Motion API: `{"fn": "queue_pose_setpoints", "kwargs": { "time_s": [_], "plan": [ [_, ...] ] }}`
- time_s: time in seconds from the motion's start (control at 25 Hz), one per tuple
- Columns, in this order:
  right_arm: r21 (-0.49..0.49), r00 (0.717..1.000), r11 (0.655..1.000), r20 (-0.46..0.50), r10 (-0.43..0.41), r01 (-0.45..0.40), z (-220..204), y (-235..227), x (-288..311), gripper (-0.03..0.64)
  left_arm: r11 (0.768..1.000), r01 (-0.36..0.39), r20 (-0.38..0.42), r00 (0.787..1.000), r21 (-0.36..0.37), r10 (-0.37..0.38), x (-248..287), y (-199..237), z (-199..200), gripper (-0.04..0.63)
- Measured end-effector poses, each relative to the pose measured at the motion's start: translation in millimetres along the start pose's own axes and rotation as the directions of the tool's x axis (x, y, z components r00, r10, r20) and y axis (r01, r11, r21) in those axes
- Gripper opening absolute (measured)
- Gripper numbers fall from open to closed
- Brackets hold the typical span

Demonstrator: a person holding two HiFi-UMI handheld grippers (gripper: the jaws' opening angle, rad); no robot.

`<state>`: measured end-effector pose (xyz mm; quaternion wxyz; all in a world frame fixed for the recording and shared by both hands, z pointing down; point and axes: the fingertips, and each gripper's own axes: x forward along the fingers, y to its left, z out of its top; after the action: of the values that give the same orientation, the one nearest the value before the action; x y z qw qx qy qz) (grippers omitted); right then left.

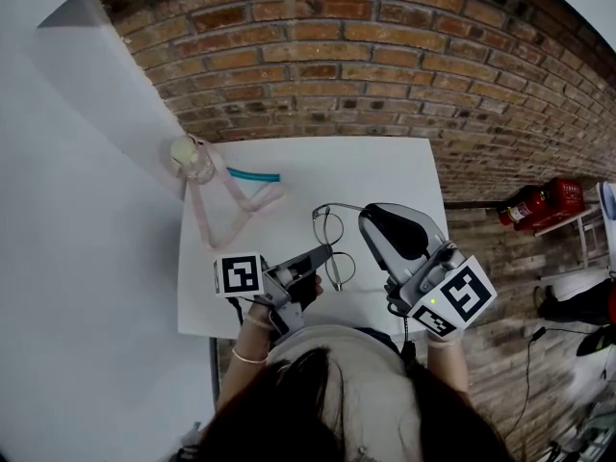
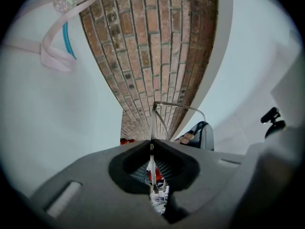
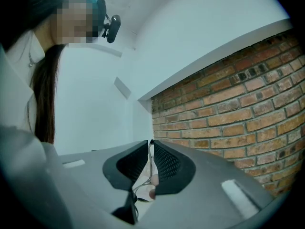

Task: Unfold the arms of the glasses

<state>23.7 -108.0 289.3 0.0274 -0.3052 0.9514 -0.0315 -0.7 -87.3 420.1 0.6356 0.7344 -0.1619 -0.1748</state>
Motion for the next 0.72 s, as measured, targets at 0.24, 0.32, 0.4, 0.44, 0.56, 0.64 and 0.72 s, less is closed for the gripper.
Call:
{"fn": "queue_pose_setpoints", "kwargs": {
  "time_s": [0.24,0.32,0.4,0.44,0.56,0.64,0.72],
  "plan": [
    [-0.007,1.000,1.000,-0.005,0.002,-0.002,-1.8,2.3,0.5,0.044,1.000,-0.001,0.012,1.000,-0.002,0.001,-2.8,-0.3,1.3,0.023],
    [-0.007,1.000,1.000,-0.005,0.001,-0.001,-2.4,2.2,-0.1,0.046,1.000,0.001,0.013,1.000,0.003,-0.001,-2.7,-0.6,1.6,0.023],
    [-0.006,1.000,1.000,-0.006,-0.001,0.001,-2.8,1.9,-1.0,0.046,1.000,0.004,0.014,1.000,0.008,-0.004,-2.4,-1.2,1.6,0.023],
    [-0.006,1.000,1.000,-0.007,-0.002,0.002,-3.2,1.8,-1.4,0.046,1.000,0.005,0.015,1.000,0.009,-0.005,-2.4,-1.5,1.5,0.023],
    [-0.004,1.000,1.000,-0.011,-0.004,0.004,-4.8,2.1,-2.5,0.047,1.000,0.002,0.017,1.000,0.004,-0.002,-3.1,-1.9,1.0,0.023],
    [-0.002,1.000,1.000,-0.013,-0.004,0.004,-5.5,2.1,-2.9,0.048,1.000,0.002,0.016,1.000,0.008,-0.003,-3.2,-2.6,1.3,0.023],
    [0.000,1.000,1.000,-0.015,-0.005,0.005,-6.2,1.6,-2.9,0.047,1.000,0.004,0.015,1.000,0.009,-0.004,-2.9,-3.3,1.7,0.022]
  ]
}}
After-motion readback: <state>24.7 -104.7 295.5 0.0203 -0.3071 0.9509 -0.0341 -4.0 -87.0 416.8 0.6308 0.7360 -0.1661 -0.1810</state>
